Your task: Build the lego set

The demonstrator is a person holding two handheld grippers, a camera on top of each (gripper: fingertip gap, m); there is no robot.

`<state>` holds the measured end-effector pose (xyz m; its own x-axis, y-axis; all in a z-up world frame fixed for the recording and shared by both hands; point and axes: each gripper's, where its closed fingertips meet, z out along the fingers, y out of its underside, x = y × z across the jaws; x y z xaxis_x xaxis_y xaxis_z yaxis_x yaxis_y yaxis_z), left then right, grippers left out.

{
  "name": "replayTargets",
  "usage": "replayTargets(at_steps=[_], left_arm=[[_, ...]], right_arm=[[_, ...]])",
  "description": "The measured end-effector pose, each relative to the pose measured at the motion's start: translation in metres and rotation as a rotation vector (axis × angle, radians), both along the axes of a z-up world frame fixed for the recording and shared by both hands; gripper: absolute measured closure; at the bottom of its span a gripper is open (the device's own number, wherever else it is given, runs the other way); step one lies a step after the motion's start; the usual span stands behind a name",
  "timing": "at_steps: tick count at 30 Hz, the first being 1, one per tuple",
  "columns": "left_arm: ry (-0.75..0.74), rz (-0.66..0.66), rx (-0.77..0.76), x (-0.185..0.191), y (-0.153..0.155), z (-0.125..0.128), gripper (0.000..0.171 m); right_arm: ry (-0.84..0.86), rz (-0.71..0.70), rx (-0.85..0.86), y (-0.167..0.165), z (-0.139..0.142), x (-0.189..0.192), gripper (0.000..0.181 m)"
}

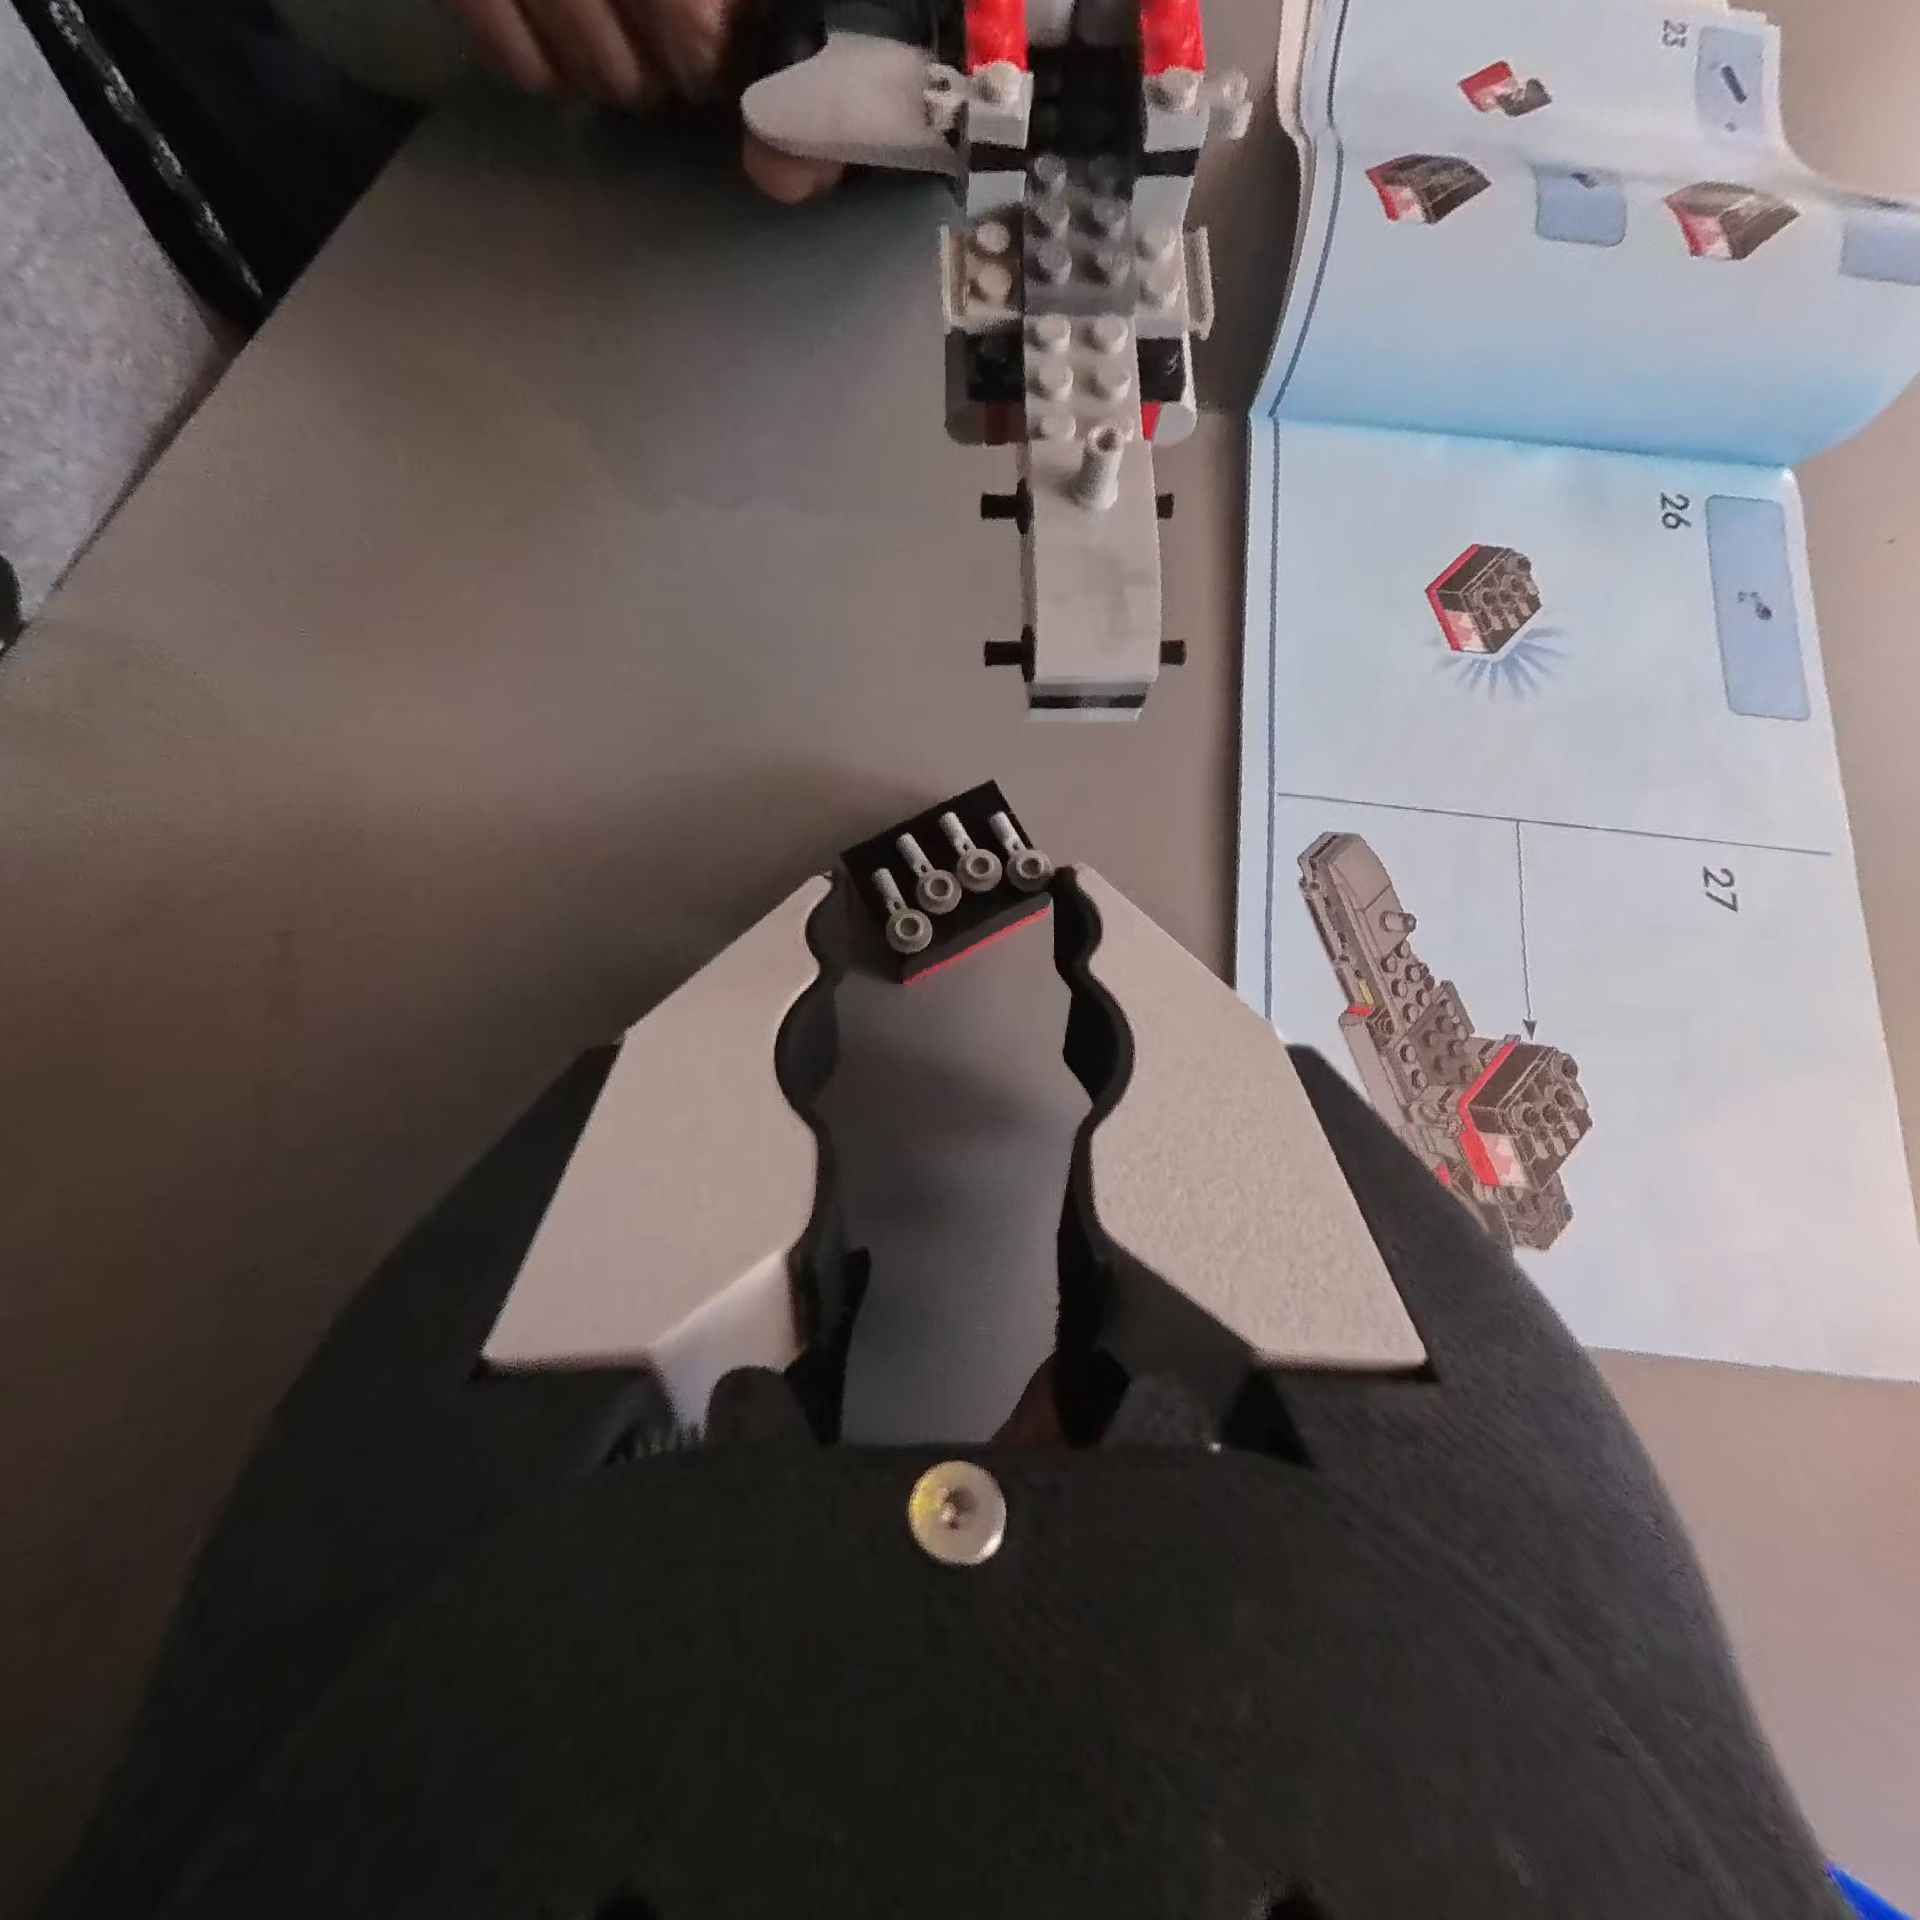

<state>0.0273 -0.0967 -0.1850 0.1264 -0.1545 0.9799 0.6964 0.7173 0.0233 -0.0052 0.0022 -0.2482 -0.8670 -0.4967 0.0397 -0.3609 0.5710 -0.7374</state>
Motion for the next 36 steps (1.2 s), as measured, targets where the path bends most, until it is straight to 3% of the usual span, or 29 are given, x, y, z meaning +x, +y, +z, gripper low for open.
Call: replayTargets(at_steps=[10, 21, 28, 36], left_arm=[[-0.006, 0.012, -0.005, -0.003, 0.002, -0.001, 0.133], [-0.008, 0.035, 0.015, -0.009, 0.014, 0.001, 0.133], [-0.021, 0.076, 0.036, -0.012, 0.021, 0.001, 0.132], [-0.032, 0.104, 0.042, -0.012, 0.027, 0.003, 0.132]], right_arm=[[0.006, -0.052, -0.049, 0.006, 0.010, -0.007, 0.141], [-0.004, -0.226, -0.154, 0.008, 0.064, -0.028, 0.142], [-0.049, -0.277, -0.225, -0.010, 0.110, -0.020, 0.142], [-0.058, -0.221, -0.188, -0.042, 0.113, 0.006, 0.142]])
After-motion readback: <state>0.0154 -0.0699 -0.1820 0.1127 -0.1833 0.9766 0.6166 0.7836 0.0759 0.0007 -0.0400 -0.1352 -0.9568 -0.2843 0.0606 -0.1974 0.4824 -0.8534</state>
